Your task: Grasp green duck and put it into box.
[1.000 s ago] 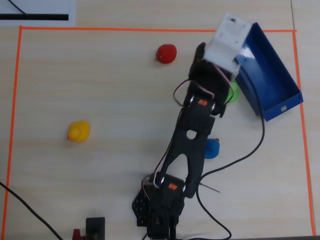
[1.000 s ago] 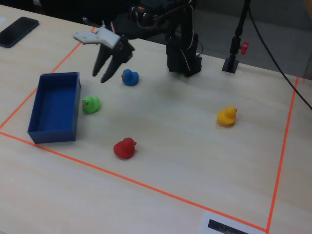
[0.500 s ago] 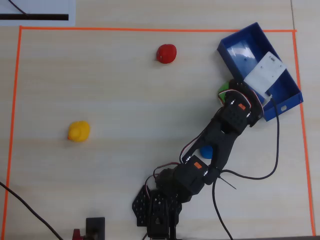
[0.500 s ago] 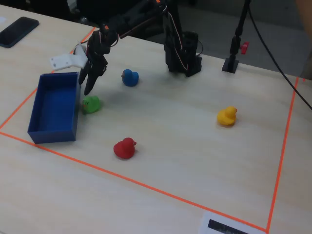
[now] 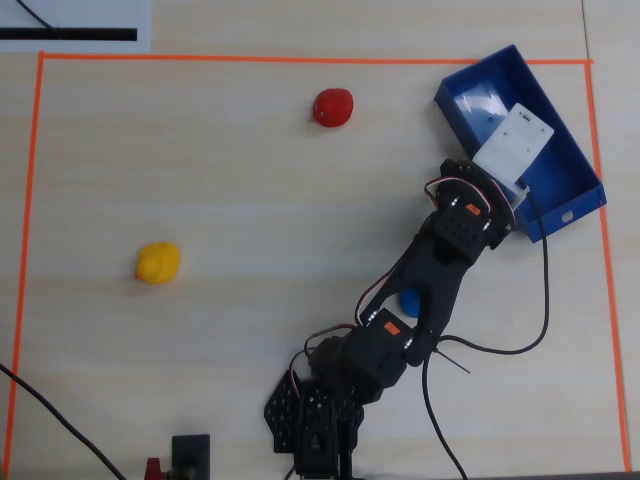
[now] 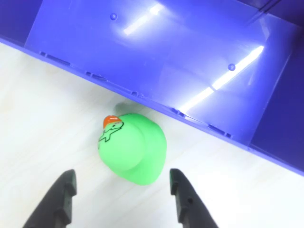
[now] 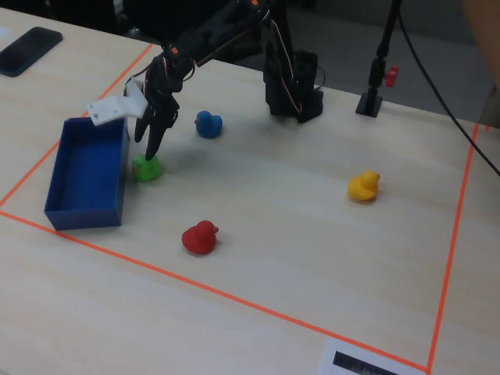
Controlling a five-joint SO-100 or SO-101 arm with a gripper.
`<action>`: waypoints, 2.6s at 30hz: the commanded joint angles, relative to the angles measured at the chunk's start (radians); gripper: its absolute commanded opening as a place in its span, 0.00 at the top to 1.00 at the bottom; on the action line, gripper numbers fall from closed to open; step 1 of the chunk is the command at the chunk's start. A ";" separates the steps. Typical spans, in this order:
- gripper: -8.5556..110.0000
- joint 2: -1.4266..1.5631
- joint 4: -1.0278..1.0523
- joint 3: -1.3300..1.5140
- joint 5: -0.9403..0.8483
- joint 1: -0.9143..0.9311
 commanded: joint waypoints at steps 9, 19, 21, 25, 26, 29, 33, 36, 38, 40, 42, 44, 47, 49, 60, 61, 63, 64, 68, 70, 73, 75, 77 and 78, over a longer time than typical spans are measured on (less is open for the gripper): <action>0.69 -0.110 -0.046 -0.107 -0.015 -0.012; 0.69 -0.199 -0.060 -0.150 -0.018 -0.002; 0.69 -0.222 -0.060 -0.170 -0.021 0.000; 0.69 -0.264 -0.061 -0.210 -0.028 0.008; 0.69 -0.270 -0.061 -0.218 -0.029 0.008; 0.69 -0.282 -0.061 -0.230 -0.029 0.012; 0.76 -0.288 -0.066 -0.230 -0.029 0.018; 0.90 -0.285 -0.077 -0.230 -0.029 0.025; 0.92 -0.275 -0.087 -0.225 -0.029 0.028; 0.93 -0.253 -0.092 -0.218 -0.029 0.032; 0.93 -0.210 -0.089 -0.198 -0.029 0.040; 0.93 -0.146 -0.043 -0.183 -0.029 0.046; 0.93 -0.025 0.081 -0.196 -0.006 0.038; 0.93 0.038 0.187 -0.247 0.023 0.028; 0.93 -0.293 0.301 -0.776 0.074 0.014; 0.93 -0.362 0.273 -0.827 0.061 0.017; 0.93 -0.495 0.233 -0.951 0.046 0.025; 0.93 -0.557 0.218 -1.008 0.038 0.029; 0.92 -0.693 0.138 -1.091 0.009 0.034; 0.92 -0.741 0.140 -1.135 0.009 0.032; 0.92 -0.788 0.153 -1.204 0.021 0.026; 0.91 -0.828 0.186 -1.282 0.034 0.023; 0.91 -0.882 0.236 -1.397 0.052 0.020; 0.90 -0.908 0.259 -1.456 0.063 0.020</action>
